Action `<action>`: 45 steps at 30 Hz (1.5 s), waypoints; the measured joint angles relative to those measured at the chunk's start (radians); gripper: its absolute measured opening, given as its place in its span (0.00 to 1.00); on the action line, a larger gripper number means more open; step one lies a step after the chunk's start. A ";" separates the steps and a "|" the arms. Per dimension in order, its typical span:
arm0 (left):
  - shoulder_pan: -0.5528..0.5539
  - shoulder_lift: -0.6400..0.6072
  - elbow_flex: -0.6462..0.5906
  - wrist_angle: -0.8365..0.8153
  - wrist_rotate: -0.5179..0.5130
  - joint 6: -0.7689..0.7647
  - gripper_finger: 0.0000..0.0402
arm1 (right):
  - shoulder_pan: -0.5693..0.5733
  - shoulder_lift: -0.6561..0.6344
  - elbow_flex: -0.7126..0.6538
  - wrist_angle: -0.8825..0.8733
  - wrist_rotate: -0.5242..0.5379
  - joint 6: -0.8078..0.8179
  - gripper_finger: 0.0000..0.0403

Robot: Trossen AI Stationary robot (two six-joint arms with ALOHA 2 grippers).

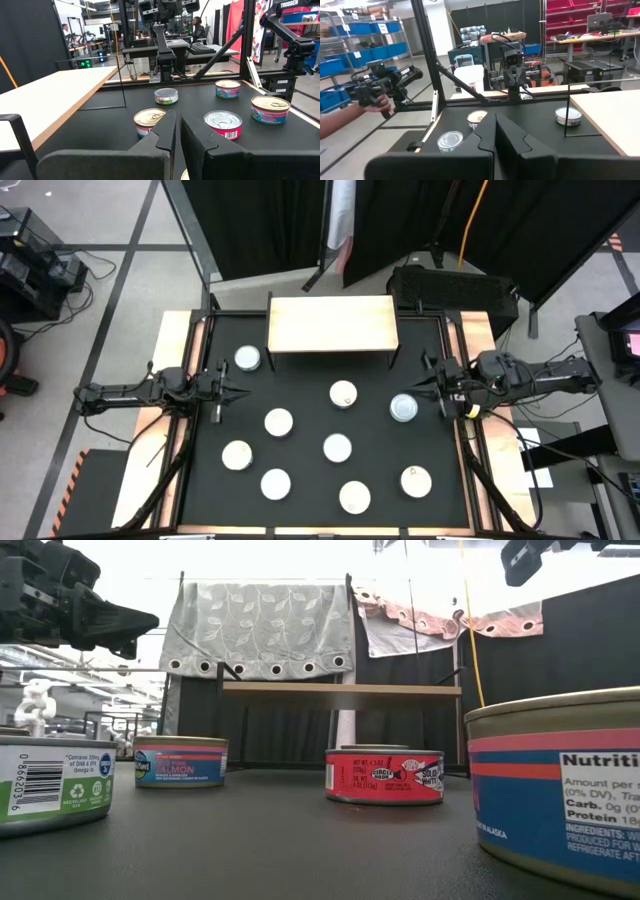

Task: Stack canned seafood by type on shelf
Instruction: Put the blue pink tuna can on the shelf

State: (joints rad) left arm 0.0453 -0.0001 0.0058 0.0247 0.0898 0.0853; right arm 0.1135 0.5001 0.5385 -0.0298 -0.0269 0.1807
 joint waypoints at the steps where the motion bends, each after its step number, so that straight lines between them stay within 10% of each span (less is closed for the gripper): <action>1: 0.000 0.000 0.000 0.000 0.000 0.000 0.07 | 0.000 0.002 0.000 0.000 0.000 -0.001 0.00; 23: 0.000 0.003 0.093 0.111 -0.147 -0.045 0.07 | 0.000 0.019 0.000 -0.005 -0.001 -0.035 0.00; 32: 0.000 0.185 0.511 0.096 -0.087 -0.073 0.07 | 0.000 0.019 0.000 -0.004 -0.001 -0.036 0.00; 45: 0.000 0.839 1.240 -0.279 0.037 0.056 0.07 | 0.000 0.019 0.000 -0.004 0.033 -0.036 0.00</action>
State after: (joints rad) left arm 0.0452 0.8392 1.2454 -0.2541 0.1268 0.1409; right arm 0.1131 0.5192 0.5385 -0.0338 0.0057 0.1448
